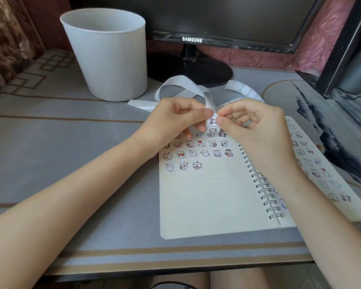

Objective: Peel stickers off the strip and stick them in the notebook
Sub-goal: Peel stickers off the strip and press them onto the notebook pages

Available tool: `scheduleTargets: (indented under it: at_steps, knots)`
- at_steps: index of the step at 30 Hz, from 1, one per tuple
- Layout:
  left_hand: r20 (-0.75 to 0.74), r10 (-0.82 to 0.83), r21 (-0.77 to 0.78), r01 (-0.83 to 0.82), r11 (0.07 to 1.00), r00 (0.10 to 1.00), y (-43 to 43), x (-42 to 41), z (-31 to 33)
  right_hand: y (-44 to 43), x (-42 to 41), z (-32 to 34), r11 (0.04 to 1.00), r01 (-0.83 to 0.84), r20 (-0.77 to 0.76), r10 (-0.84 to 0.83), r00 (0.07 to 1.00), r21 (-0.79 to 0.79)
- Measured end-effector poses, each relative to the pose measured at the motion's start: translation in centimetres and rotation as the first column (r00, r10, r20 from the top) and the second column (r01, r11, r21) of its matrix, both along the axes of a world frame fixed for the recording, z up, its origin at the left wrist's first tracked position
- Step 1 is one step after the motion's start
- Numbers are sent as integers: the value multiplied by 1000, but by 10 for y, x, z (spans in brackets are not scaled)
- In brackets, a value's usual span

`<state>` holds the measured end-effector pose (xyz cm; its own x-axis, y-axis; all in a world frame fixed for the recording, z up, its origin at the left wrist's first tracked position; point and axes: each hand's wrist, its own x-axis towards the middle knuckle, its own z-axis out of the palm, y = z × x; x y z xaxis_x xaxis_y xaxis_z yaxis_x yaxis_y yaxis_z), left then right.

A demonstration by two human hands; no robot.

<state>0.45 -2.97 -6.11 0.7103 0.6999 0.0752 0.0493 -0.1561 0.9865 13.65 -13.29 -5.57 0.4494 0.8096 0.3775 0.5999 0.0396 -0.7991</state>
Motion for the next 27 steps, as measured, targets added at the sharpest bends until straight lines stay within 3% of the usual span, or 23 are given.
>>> scheduleTargets:
  at_steps: [8,17,19,22,24,27]
  knots:
    - [-14,-1,19,2,1000,1000,-1,0,0,-1,-2,2,1000,13,12,-13,1000,-23]
    - [-30,25,-55,-26,998,999,-2,0,1,-4,-2,-1,998,50,244,-42,969,-25]
    - [-17,52,-71,-53,996,999,1,0,0,-7,-6,2,1000,20,197,-21,980,6]
    - [-21,76,-76,-77,994,997,4,0,-2,-10,-9,9,996,-90,-53,89,995,-18]
    - [-23,69,-70,-71,995,997,4,1,-3,-11,-9,11,967,-212,-212,181,960,-137]
    - [-24,72,-71,-74,995,997,3,1,-3,-13,-9,9,886,-329,-302,231,925,-328]
